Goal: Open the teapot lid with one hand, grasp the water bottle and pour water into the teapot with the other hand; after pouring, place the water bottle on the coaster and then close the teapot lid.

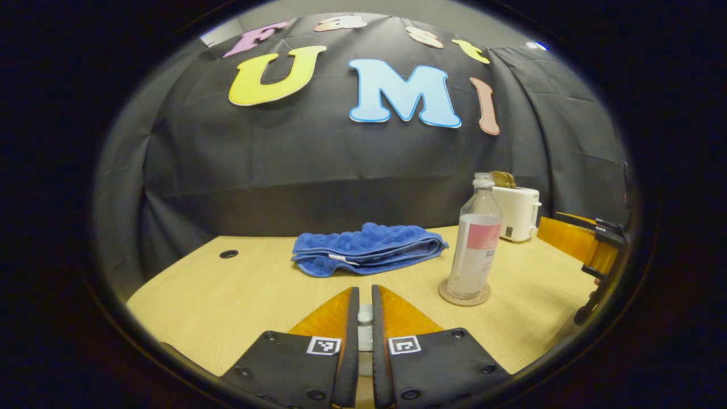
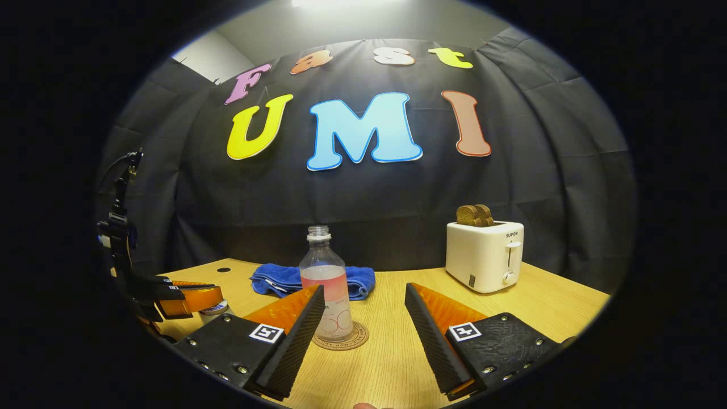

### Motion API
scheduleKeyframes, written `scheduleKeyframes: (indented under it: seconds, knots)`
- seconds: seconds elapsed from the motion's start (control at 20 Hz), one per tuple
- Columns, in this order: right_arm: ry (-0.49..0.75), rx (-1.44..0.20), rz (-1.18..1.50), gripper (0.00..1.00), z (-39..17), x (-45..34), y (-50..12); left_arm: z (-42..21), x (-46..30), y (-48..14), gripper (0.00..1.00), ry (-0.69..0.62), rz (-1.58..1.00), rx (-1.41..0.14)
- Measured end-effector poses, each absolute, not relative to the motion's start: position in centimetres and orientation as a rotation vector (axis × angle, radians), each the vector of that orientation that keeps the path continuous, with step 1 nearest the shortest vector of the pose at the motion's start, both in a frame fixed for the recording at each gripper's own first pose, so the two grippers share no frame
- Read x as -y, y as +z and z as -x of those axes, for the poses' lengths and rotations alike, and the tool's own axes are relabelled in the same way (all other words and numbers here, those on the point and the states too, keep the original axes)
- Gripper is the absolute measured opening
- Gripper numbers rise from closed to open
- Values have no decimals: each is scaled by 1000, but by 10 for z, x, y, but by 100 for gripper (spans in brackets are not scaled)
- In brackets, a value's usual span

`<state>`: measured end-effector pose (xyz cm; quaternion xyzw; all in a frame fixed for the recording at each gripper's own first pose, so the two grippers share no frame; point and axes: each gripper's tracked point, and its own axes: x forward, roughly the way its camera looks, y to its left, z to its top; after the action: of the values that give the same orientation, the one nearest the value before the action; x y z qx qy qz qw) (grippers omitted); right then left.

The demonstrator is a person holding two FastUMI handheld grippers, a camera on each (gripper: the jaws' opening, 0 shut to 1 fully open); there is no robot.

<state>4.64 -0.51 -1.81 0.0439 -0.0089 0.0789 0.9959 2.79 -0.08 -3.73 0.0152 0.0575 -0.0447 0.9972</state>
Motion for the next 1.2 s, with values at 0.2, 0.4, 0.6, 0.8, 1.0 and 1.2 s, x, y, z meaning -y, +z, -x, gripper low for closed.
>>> scheduleKeyframes:
  seconds: [0.2, 0.4, 0.6, 0.8, 1.0, 1.2]
  knots:
    - [168, 27, -83, 90, -43, -1, -15, -19, 1, -17, 22, -85, -13, -61]
    - [186, 48, -90, 90, -33, -15, -9, 2, 0, 0, 20, -94, 21, -24]
    - [169, 48, -69, 90, -13, -25, -8, 29, -5, 7, 20, -90, 17, -6]
    - [162, 50, -54, 90, 15, -34, -5, 57, -4, 8, 19, -88, 7, 12]
    - [153, 57, -42, 90, 45, -39, -1, 84, 4, -1, 20, -102, 21, 14]
    - [147, 66, -32, 90, 69, -41, 1, 107, 8, -6, 20, -105, 36, 24]
